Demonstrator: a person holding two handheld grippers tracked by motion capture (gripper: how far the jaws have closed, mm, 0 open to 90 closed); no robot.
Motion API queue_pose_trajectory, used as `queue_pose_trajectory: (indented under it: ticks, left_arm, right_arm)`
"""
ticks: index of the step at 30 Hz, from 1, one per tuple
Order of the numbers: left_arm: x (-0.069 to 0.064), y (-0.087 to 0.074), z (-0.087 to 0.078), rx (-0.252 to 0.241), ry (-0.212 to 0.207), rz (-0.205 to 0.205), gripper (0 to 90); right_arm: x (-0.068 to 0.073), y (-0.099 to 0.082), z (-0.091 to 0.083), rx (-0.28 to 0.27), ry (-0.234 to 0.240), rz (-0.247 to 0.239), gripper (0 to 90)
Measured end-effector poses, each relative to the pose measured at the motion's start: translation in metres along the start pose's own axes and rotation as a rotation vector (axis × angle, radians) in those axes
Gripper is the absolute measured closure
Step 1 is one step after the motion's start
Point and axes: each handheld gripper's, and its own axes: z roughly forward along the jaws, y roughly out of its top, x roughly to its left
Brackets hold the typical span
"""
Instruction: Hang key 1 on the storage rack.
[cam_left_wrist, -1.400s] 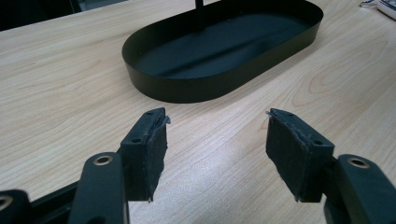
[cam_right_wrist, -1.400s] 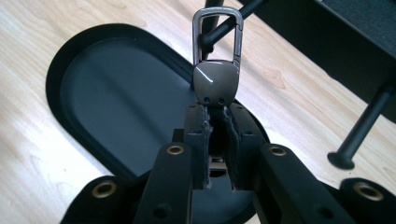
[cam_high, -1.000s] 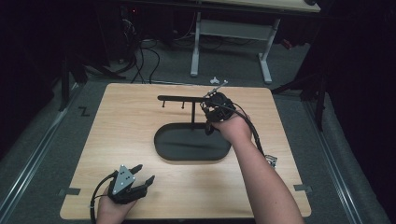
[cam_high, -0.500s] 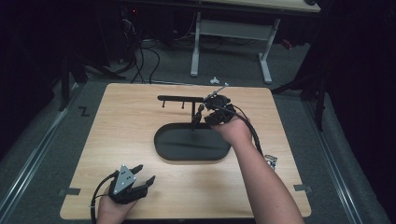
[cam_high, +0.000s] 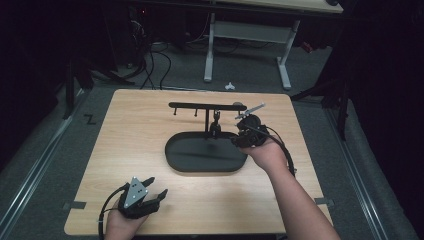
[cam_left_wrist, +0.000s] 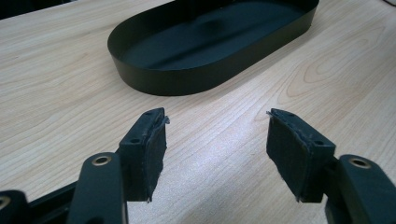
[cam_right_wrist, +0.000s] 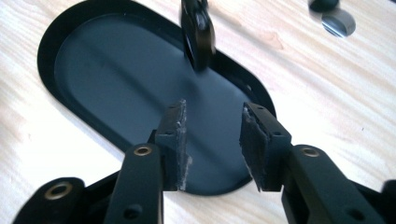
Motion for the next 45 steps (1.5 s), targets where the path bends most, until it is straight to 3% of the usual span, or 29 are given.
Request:
queue_pose_trajectory:
  ticks: [9,16,24,36,42,45]
  left_arm:
    - [-0.003,0.0,0.001,0.009,-0.003,0.01,38.4]
    - [-0.005,0.0,0.002,0.015,-0.004,0.016,38.4]
    - [-0.004,-0.001,0.002,0.019,-0.003,0.018,38.4]
    - [-0.004,-0.001,0.002,0.023,-0.003,0.016,38.4]
    - [-0.003,-0.001,0.002,0.024,-0.002,0.016,38.4]
    - [-0.003,-0.001,0.002,0.024,-0.001,0.018,38.5]
  right_arm:
    - [-0.011,-0.039,-0.011,-0.012,-0.001,0.013,54.0]
    - [-0.033,-0.085,-0.017,-0.016,-0.026,0.069,52.8]
    - [-0.05,-0.12,-0.013,0.009,-0.044,0.126,52.7]
    - [-0.071,-0.153,-0.005,0.056,-0.08,0.178,52.1]
    - [-0.093,-0.166,0.0,0.089,-0.116,0.244,50.5]
    - [-0.104,-0.169,0.003,0.104,-0.117,0.299,48.0]
